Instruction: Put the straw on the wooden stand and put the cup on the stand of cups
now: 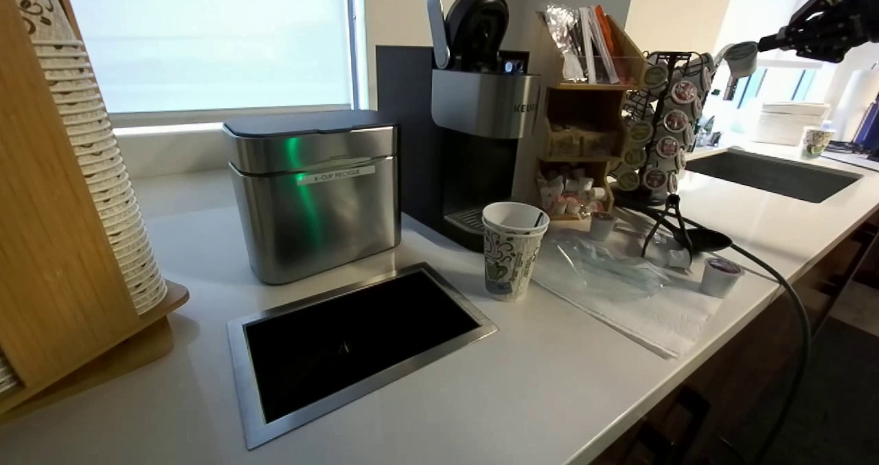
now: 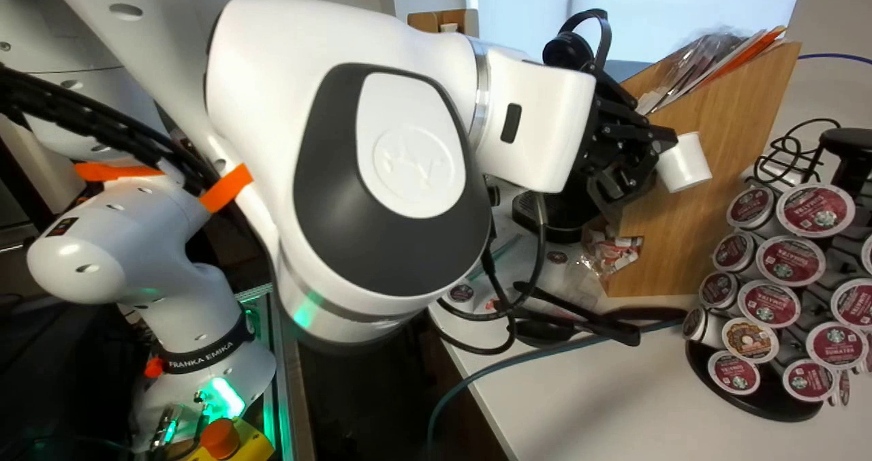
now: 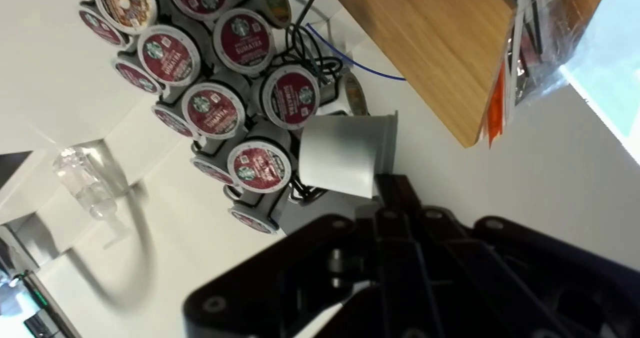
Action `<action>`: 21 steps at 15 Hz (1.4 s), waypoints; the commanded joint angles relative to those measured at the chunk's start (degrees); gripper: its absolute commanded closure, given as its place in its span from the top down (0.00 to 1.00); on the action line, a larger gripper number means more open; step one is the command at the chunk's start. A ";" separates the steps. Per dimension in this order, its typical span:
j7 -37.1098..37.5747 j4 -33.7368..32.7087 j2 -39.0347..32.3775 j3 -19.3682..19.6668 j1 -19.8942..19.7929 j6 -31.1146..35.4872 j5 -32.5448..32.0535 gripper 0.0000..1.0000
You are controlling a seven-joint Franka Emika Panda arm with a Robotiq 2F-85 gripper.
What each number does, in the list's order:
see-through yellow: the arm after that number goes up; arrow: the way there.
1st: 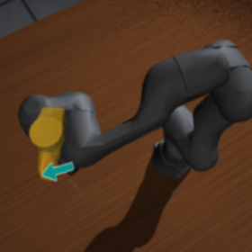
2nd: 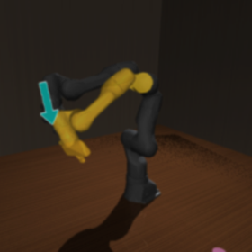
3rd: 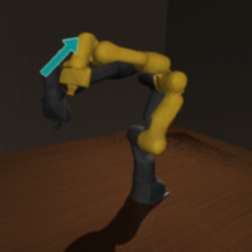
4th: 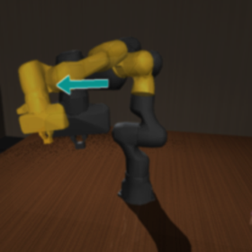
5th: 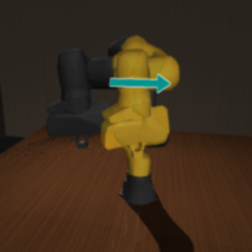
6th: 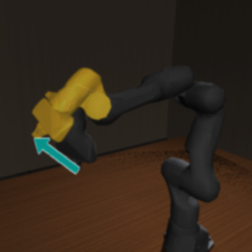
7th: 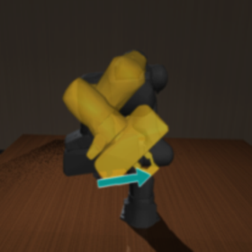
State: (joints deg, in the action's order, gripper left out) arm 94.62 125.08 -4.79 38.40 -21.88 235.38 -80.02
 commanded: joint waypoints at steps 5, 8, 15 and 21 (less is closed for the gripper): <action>-0.07 -11.52 -8.57 -6.59 -5.87 3.78 -0.32 0.00; -0.15 -14.54 -10.76 -8.62 -8.07 2.90 -0.31 0.00; 0.83 -23.35 -16.05 -13.33 -11.21 5.10 -1.46 0.00; 1.68 -27.53 -18.52 -15.32 -12.37 6.63 -2.74 0.00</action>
State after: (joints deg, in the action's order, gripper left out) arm 93.66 101.34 -20.80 24.21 -32.64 239.39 -80.87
